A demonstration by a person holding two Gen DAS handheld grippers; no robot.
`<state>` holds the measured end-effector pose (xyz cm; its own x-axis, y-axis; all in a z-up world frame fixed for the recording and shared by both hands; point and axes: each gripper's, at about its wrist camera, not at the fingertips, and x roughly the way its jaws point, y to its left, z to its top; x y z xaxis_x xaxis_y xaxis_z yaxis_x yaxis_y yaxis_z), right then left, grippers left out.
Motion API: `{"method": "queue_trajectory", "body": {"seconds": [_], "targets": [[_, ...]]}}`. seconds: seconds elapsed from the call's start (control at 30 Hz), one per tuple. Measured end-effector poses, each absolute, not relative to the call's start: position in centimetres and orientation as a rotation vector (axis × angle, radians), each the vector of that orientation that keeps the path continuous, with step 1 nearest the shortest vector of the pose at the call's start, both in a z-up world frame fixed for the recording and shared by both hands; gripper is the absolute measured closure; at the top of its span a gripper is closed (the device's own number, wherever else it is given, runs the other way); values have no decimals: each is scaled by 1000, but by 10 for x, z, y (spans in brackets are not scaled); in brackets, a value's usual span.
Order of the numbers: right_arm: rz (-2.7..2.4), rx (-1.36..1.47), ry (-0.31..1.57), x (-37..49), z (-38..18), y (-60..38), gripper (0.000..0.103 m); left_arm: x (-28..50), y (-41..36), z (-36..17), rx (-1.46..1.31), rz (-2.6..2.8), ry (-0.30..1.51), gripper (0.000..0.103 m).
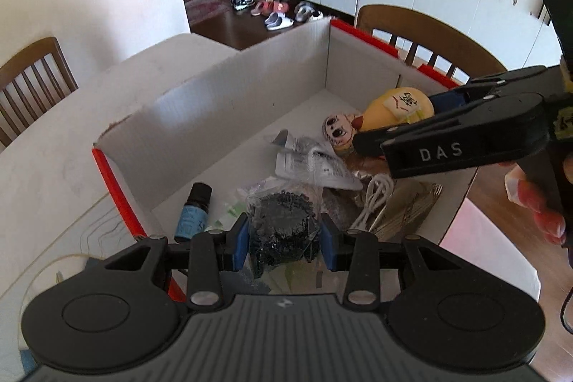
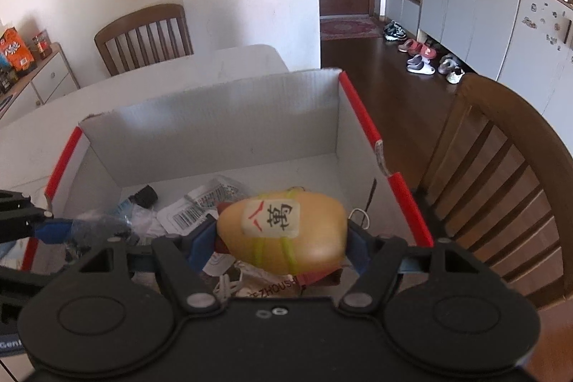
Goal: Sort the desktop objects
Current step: 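Carry the mesh bag in the left tool while the right tool carries the plush to the box, then open the right tool to drop the yellow plush into the box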
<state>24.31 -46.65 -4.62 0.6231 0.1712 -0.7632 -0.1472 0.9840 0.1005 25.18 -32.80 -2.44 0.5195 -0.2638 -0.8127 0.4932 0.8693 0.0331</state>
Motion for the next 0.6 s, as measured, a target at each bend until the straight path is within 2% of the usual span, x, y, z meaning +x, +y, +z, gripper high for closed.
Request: {"method": "queue_trajectory", "body": {"seconds": [0.17,0.33,0.43,0.6], "targets": [[199,28,887,245,-50,-465,28,252,-330,-27,278,-451,936,62],[226,55,881,245,-46,-472,24,252,-329,-26,264,-458,931,36],[238,67,877,243,-42,-475,20,251,-328,-26,247,-456,930,35],[236,106,876,239,-38,-482,19,246,-325,-24,225,-447,922,34]]}}
